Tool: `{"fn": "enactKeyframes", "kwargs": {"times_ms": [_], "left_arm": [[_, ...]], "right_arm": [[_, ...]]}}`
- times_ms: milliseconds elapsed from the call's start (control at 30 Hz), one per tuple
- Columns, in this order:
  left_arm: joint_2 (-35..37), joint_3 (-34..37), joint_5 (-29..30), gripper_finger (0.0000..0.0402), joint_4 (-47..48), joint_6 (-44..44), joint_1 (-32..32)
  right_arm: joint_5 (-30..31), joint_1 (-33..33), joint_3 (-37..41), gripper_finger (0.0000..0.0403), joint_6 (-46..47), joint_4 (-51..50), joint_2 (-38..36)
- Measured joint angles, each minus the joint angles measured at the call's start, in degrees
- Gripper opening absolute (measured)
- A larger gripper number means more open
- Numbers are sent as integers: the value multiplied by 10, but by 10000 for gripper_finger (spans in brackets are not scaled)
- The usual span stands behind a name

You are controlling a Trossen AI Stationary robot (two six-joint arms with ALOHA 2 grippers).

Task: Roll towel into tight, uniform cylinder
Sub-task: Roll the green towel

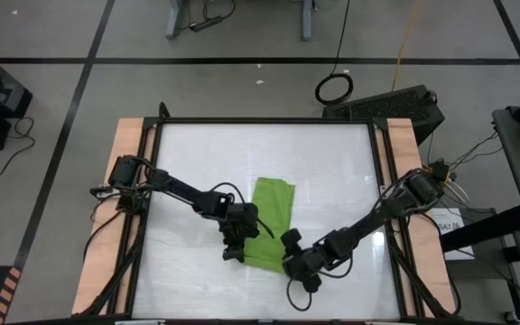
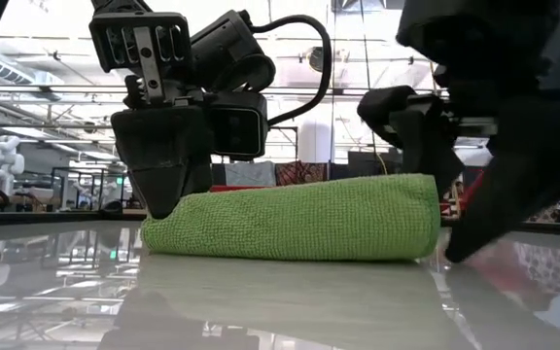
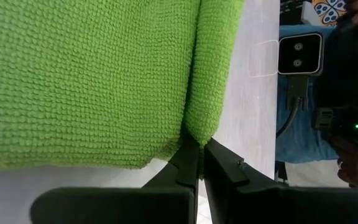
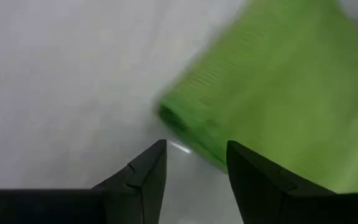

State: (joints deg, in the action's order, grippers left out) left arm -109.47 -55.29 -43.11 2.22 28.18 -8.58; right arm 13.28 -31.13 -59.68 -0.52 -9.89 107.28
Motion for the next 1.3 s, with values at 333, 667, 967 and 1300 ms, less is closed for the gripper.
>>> {"fn": "enactKeyframes", "kwargs": {"times_ms": [333, 667, 967, 1300], "left_arm": [[0, 0, -1, 17, 0, 5, 5], [0, 0, -2, 17, 0, 15, 12], [0, 0, -6, 17, 0, 15, 12], [0, 0, -8, 17, 4, 15, 12]], "right_arm": [[-2, -14, 0, 157, -47, 38, -38], [-25, -30, -8, 157, -91, 53, -37], [-29, -18, -8, 157, -84, 45, -14], [-29, 1, -8, 157, -53, 44, 17]]}}
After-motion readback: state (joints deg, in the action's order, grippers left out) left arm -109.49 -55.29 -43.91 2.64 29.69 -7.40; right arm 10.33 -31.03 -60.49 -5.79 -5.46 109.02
